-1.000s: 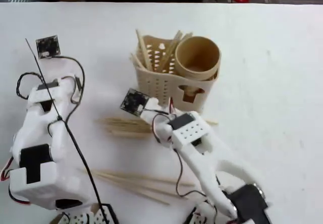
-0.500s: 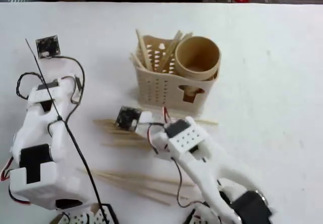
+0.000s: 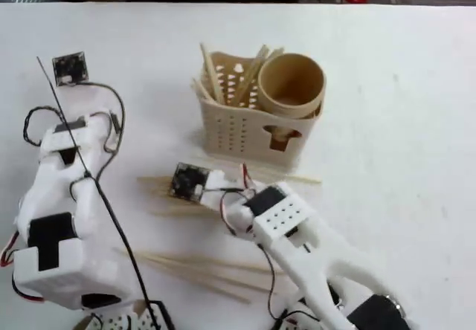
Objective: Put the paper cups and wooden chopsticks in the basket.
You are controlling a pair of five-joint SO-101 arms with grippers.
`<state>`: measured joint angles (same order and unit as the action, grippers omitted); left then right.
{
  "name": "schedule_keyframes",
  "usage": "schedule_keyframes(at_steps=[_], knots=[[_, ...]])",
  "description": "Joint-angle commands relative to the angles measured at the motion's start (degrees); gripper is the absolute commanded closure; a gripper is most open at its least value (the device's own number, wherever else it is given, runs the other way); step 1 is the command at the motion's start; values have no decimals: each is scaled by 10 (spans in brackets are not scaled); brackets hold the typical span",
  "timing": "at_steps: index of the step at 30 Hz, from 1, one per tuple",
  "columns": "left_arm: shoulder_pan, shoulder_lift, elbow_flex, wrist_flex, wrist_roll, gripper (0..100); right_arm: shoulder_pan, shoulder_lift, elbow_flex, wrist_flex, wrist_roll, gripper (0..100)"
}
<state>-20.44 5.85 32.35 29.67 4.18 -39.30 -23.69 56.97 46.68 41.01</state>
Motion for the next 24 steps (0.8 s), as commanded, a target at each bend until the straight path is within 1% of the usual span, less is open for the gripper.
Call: schedule_keyframes(at_steps=[1, 5, 8, 10, 12, 13, 15, 19, 24], knots=[[8, -4, -14, -14, -7, 898, 2, 30, -3, -37, 7, 868], [8, -4, -14, -14, -7, 898, 3, 82, -4, -75, 7, 872], [8, -4, -14, -14, -7, 898, 3, 94, -11, -77, 7, 873], [8, -4, -14, -14, -7, 898, 3, 94, -12, -77, 7, 903], [8, -4, -14, -14, -7, 898, 3, 94, -12, -80, 7, 971], [8, -4, -14, -14, -7, 898, 3, 94, -13, -80, 7, 990], [8, -4, -14, -14, -7, 898, 3, 90, -13, -80, 7, 968], [8, -4, -14, -14, -7, 898, 4, 54, -11, -70, 4, 981], [8, -4, -16, -14, -7, 898, 4, -58, -11, -2, 3, 981]])
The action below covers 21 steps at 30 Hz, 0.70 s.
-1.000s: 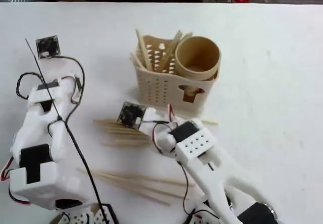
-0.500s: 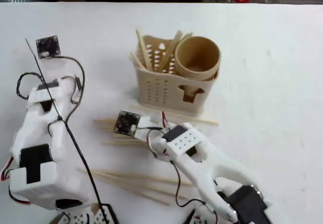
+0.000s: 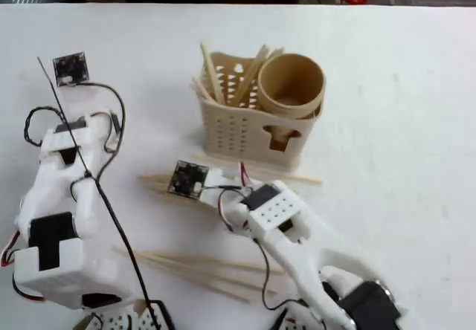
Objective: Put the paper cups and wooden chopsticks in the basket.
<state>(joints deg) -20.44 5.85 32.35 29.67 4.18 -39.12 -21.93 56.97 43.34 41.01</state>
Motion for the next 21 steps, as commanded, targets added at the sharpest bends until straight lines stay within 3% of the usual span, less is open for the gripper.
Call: schedule_keyframes(at_steps=[1, 11, 21], knots=[[8, -4, -16, -14, -7, 898, 2, -107, -11, 42, 3, 981], [8, -4, -16, -14, -7, 898, 1, -348, -14, 36, 4, 981], [8, -3, -15, -14, -7, 898, 0, -473, -40, -275, 4, 981]])
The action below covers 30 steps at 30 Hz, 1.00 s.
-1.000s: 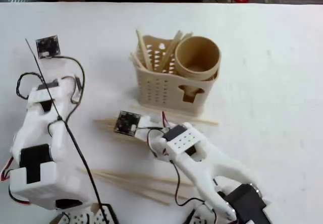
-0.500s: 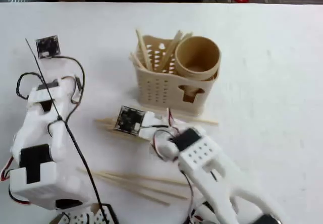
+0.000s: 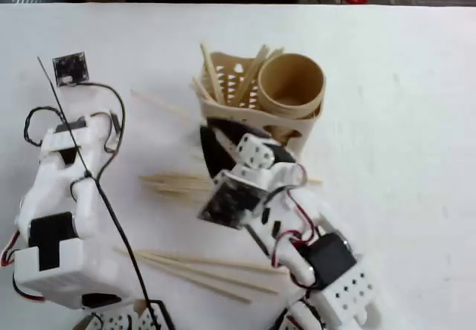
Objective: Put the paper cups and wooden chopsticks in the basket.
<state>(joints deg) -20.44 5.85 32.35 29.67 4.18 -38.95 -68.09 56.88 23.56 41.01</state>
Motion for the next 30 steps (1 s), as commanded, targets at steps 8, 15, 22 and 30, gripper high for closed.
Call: schedule_keyframes(at_steps=[8, 15, 22, 30], knots=[[8, -3, -14, -14, -7, 898, 0, 155, -218, -129, -8, 981], [8, -3, -13, -14, -7, 898, 59, 320, -321, -179, -199, 981], [8, -3, -14, -14, -7, 898, 124, 394, -325, -188, -229, 981], [8, -3, -13, -14, -7, 898, 124, 394, -283, -188, -226, 981]])
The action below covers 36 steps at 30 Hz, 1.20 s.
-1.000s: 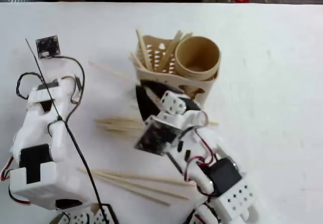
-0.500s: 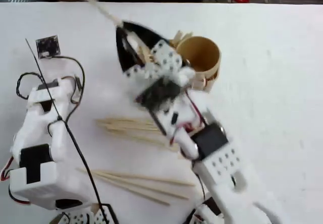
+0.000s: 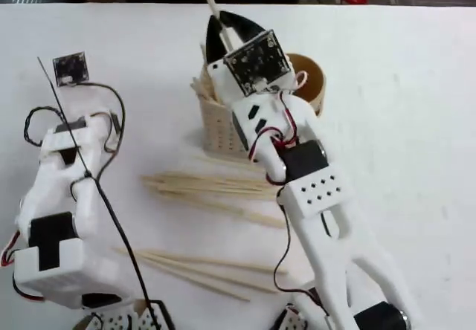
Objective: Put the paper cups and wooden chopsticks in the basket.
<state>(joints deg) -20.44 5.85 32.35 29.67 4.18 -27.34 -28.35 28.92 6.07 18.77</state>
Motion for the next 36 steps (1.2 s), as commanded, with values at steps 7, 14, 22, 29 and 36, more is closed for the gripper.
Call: schedule_keyframes(at_steps=[7, 14, 22, 29, 36], knots=[[8, -3, -13, -14, -7, 898, 6, -3, -4, -13, -2, 964], [8, -3, -13, -14, -7, 898, -15, -26, -11, 76, -4, 896], [8, -3, -11, -13, -7, 898, -60, -145, -10, 303, -3, 943], [10, -13, -38, 59, -106, 901, -15, -257, 33, 655, -1, 935], [80, -84, -135, 404, -365, 902, 105, -280, 251, 648, 104, 936]])
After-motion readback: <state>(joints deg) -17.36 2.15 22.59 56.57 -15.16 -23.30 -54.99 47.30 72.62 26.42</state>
